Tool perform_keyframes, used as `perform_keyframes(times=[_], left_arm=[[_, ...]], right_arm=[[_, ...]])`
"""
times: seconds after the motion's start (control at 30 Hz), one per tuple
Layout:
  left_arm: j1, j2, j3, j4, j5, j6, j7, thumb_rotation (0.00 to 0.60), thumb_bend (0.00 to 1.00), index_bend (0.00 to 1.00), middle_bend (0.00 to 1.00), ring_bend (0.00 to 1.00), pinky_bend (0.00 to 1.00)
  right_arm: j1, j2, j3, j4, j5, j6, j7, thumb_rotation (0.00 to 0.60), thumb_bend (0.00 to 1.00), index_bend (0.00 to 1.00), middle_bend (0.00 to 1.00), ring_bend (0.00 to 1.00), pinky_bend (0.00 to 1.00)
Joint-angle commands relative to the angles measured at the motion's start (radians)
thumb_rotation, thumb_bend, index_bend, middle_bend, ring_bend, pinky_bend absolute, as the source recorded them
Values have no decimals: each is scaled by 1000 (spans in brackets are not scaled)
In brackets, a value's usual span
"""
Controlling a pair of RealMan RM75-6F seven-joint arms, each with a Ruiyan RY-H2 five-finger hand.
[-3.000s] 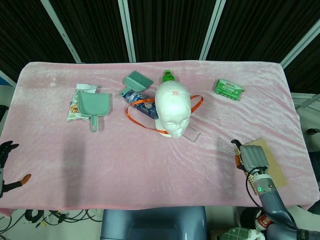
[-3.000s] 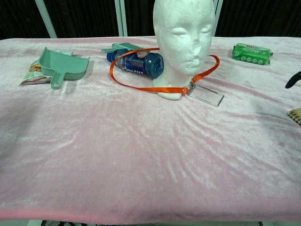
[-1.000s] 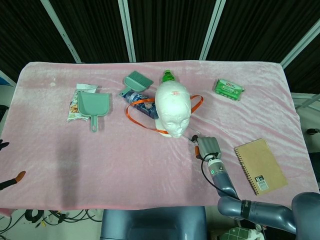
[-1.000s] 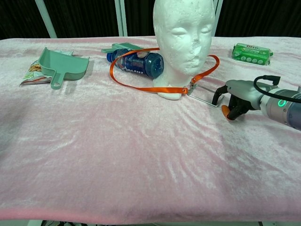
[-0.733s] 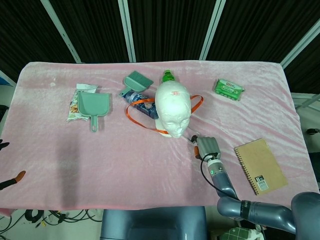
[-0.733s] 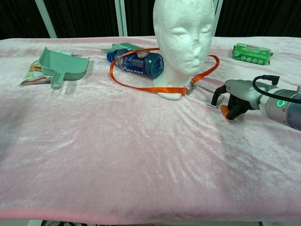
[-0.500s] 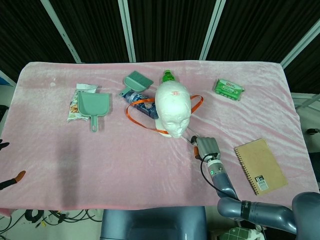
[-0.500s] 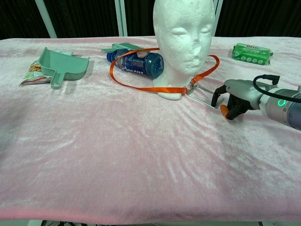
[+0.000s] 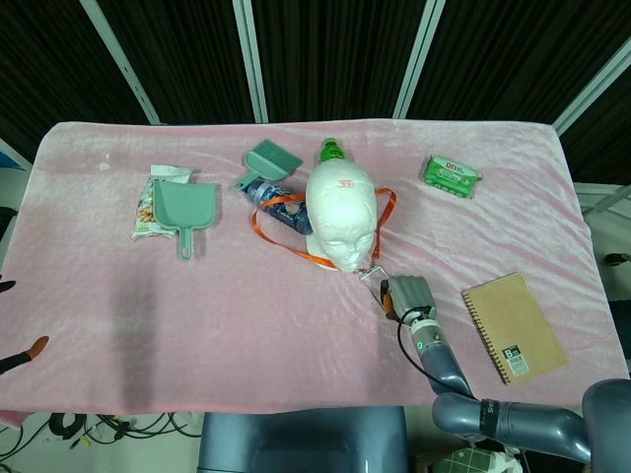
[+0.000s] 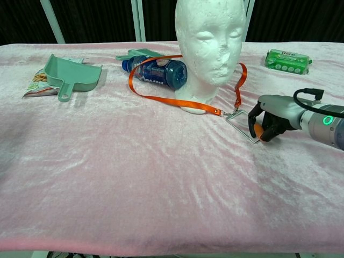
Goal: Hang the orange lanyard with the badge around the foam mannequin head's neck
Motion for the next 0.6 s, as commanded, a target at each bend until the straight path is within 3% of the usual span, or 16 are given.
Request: perform_keyframes(times=[0.03, 0.33, 0.6], left_arm=[[1, 0, -1, 0, 0, 0, 1, 600, 91, 221, 133, 0, 9], [5, -2, -4, 0, 3, -4, 8, 600, 91, 221, 132, 0, 9], [7, -6, -8, 0, 4, -6, 14, 600, 91, 224, 132, 0, 9]], right_arm=[[-4, 6, -6, -7, -3, 5, -1, 600, 654, 603, 985, 984, 929], [-32, 19, -35, -20, -40, 19, 23, 600, 665, 599, 985, 982, 929], [-44, 23, -41, -26, -64, 10, 49, 600, 688, 511, 986, 982, 929]])
